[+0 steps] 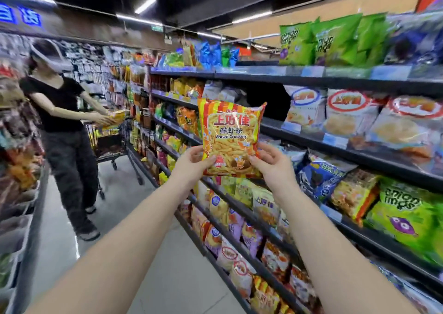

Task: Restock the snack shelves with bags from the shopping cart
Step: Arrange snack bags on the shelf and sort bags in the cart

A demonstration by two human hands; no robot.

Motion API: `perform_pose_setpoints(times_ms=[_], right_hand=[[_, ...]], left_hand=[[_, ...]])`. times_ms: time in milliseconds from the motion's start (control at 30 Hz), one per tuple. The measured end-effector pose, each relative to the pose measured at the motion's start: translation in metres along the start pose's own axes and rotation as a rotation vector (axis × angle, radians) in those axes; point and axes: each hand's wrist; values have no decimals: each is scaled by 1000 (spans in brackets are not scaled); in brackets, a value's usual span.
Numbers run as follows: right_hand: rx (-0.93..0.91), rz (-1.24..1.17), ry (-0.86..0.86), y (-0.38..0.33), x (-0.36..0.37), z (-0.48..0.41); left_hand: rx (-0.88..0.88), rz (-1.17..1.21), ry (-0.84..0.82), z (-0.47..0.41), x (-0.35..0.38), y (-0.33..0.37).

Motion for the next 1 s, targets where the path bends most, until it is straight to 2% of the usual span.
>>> perform_pose_setpoints(times_ms=[400,733,1000], right_hand=[[-222,129,50,-28,86,-251],[-344,240,288,-25,150,-375],[-419,422,465,-41,149,-453]], left_hand=[[115,74,10,-262,-63,39],[248,162,-202,-443,-104,38],[406,208,-362,-563,-70,56]])
Point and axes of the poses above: each hand's wrist, its own z-axis away from the middle knuckle, its own x-axis out of the palm, y = z × x, and after that the axes turned 3 degrees about -y, right-handed
